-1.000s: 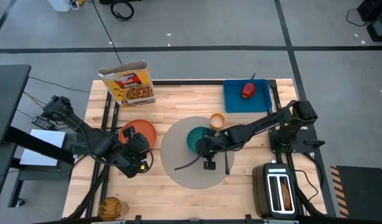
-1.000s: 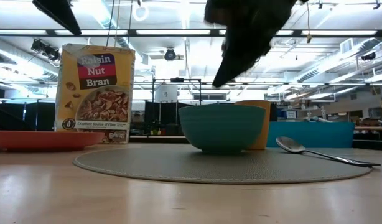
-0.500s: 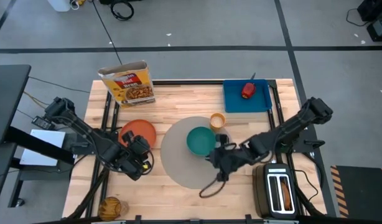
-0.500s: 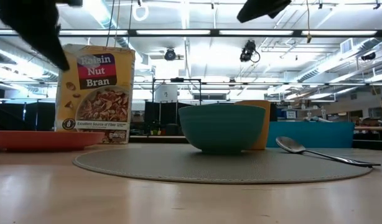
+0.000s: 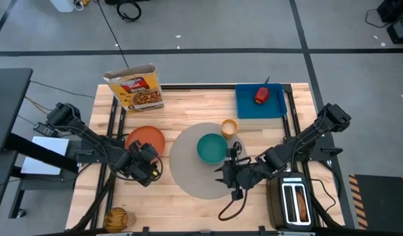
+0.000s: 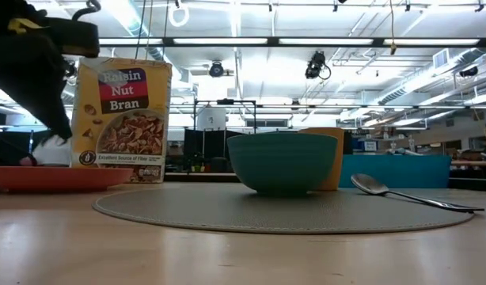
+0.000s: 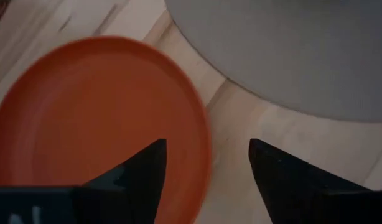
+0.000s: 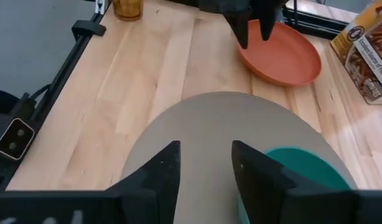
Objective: Arrange a breakfast setting
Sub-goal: Put the plate on the mat to the bottom left of the bowl
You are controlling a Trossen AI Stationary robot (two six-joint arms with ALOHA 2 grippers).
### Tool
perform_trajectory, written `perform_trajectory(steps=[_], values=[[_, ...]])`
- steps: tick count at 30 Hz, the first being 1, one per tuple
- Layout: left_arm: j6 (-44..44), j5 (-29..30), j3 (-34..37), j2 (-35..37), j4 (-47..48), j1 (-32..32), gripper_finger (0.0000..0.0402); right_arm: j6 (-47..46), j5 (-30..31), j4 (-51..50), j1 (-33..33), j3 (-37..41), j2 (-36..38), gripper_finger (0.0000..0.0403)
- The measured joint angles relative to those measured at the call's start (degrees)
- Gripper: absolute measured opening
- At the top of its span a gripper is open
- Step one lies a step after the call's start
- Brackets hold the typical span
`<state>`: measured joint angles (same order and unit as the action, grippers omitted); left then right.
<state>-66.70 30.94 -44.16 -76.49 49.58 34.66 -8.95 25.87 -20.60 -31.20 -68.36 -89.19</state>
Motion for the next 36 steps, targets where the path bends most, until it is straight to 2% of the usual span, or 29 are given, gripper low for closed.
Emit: perform_trajectory(steps=[9,13,20,25,30,36], values=[[4.2,-3.4,-0.2,-0.3,-3.9,1.5,0.0227,0.6,0.0,0.0,0.7,0.0,0.0,0.0158],[3.4,-8.1,-1.6,-0.3,-3.3,1.6,0.0217,0.3,0.0,0.0,0.6,0.0,0.0,0.0158],[0.6,-7.9,-1.8,-1.4,-3.8,3.1,0.0206,0.2,0.0,0.0,0.6,0.0,0.0,0.0158],[0.3,-2.9,-1.8,-5.0,-1.4,3.8,0.02,0.2,0.0,0.0,0.5,0.0,0.0,0.0158],[4.5,-1.9,-1.8,-9.4,-1.6,0.9,0.0189,-0.1,-0.5,0.0,0.6,0.0,0.0,0.0158],[10.6,-5.4,-1.8,-12.0,-2.1,-7.6,0.017,-0.1,-0.5,0.0,0.6,0.0,0.0,0.0158]])
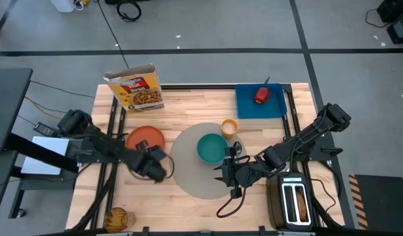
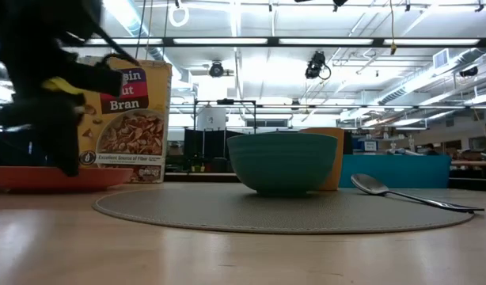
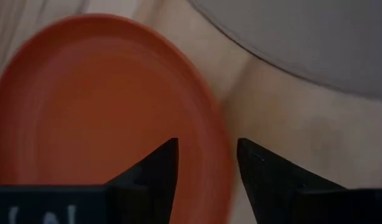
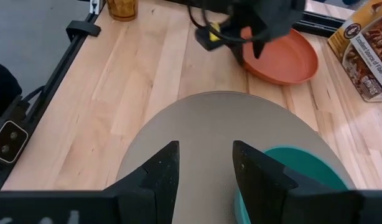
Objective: Arrange a breakfast setting
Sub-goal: Put the plate on the mat to the bottom left of the bowl
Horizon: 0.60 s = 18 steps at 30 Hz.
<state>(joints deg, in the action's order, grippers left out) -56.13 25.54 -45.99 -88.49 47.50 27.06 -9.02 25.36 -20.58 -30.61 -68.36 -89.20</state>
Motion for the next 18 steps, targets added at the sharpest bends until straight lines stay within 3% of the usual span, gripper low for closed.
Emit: perform_trajectory(steps=[6,11,18], values=[[3.1,-5.8,0.0,0.0,-1.0,-7.3,0.0155,0.0,0.0,0.1,-0.1,0.0,0.0,0.0158],[4.8,-7.2,0.0,0.0,-3.4,-9.1,0.0133,0.0,0.0,0.1,-0.1,0.0,0.0,0.0158],[5.4,-8.0,0.0,0.0,-3.9,-8.9,0.0059,0.2,0.0,0.1,-0.1,0.0,0.0,0.0158]])
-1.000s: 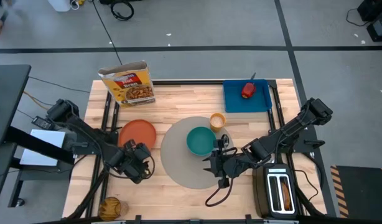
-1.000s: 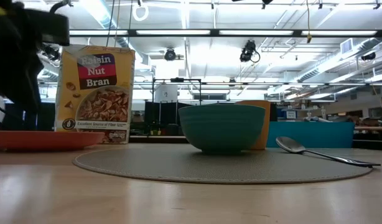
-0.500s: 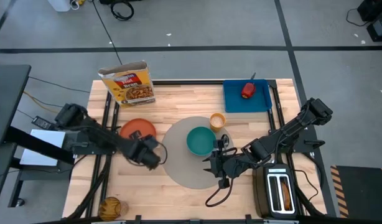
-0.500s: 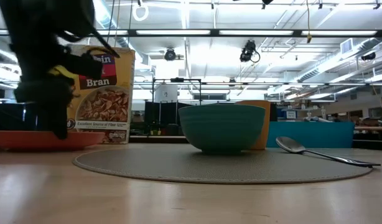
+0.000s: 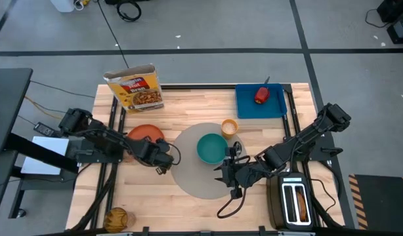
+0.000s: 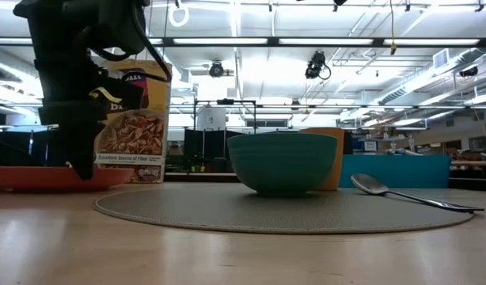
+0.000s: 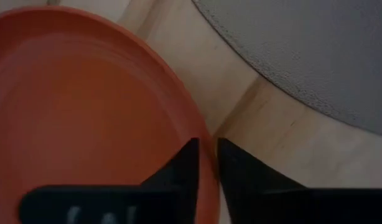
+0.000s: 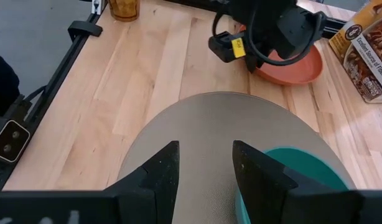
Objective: Arrange a breakfast setting
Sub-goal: Put the plate on the mat to the bottom left of the bowl
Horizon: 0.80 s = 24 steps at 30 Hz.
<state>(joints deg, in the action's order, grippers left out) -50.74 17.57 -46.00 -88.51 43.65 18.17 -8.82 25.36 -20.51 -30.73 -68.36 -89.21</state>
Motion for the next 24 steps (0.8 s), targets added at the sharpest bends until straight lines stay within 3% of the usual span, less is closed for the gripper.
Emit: perform_trajectory(steps=[4,11,18,24], values=[[-0.1,0.4,0.0,0.0,-0.5,1.3,0.0014,1.3,0.0,0.2,0.0,0.0,0.0,0.0158],[-1.1,0.1,-1.0,0.0,1.1,3.9,0.0018,3.3,0.0,1.4,0.1,0.0,0.0,0.0158],[1.8,0.1,-11.4,0.0,11.6,10.3,0.0014,6.2,0.3,1.8,0.4,0.0,0.0,0.0158],[9.8,-0.1,-17.5,0.0,11.5,19.6,0.0014,6.5,1.8,1.4,1.2,0.0,0.0,0.0158]])
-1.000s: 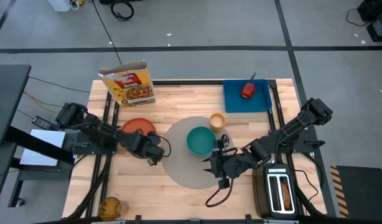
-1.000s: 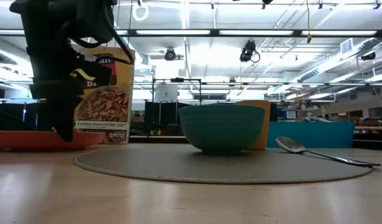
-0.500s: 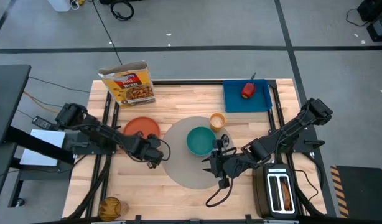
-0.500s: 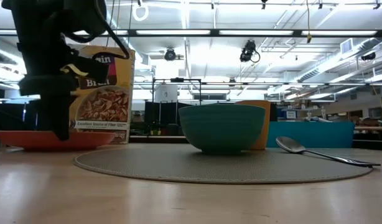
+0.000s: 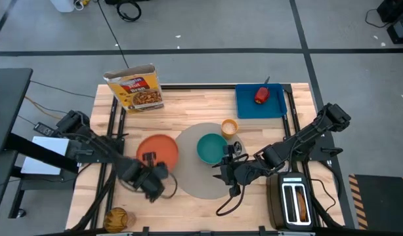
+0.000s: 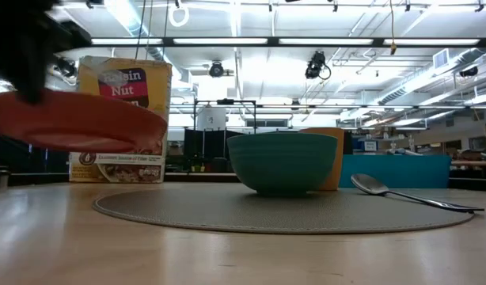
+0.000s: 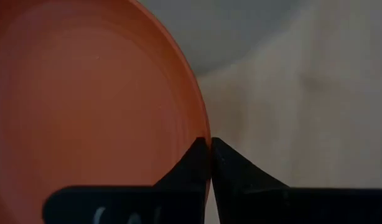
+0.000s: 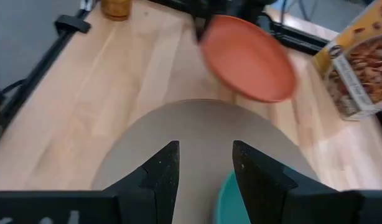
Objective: Arrange a breakfast setting
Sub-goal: Put the plate on the mat to the bottom left of the bowl
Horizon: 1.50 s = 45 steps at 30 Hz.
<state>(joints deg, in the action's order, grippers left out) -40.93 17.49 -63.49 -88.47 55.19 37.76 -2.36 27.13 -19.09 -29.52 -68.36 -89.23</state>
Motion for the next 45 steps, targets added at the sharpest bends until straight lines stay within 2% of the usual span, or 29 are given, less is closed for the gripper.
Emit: perform_trajectory(steps=[4,9,15,20,25,30,35,45], values=[[6.9,-3.1,-0.3,0.0,-1.8,5.0,0.0014,2.6,2.8,0.1,0.7,0.0,0.0,0.0158],[18.4,-0.5,-0.3,-0.5,-11.8,8.6,0.0015,5.0,3.3,2.0,2.8,0.0,0.0,0.0158],[28.1,-0.3,-0.3,-5.8,-19.0,7.7,0.0016,5.6,1.7,4.9,5.7,0.0,0.0,0.0158],[33.4,-0.6,-0.3,-9.3,-22.9,6.1,0.0016,7.9,1.3,6.7,5.4,0.0,-1.0,0.0158],[41.2,-4.9,-0.3,-12.5,-26.8,3.6,0.0017,8.6,0.2,8.3,4.0,0.0,-4.0,0.0158],[44.5,-5.1,-0.3,-13.0,-26.8,1.5,0.0017,7.9,0.2,8.8,2.1,0.0,-6.2,0.0158],[47.6,-5.2,-0.3,-13.0,-27.4,0.1,0.0018,3.0,0.3,7.7,0.9,0.0,-6.3,0.0158],[48.1,-5.4,-0.3,-13.0,-28.0,-1.2,0.0018,-3.5,0.2,2.5,0.2,0.0,-6.3,0.0158]])
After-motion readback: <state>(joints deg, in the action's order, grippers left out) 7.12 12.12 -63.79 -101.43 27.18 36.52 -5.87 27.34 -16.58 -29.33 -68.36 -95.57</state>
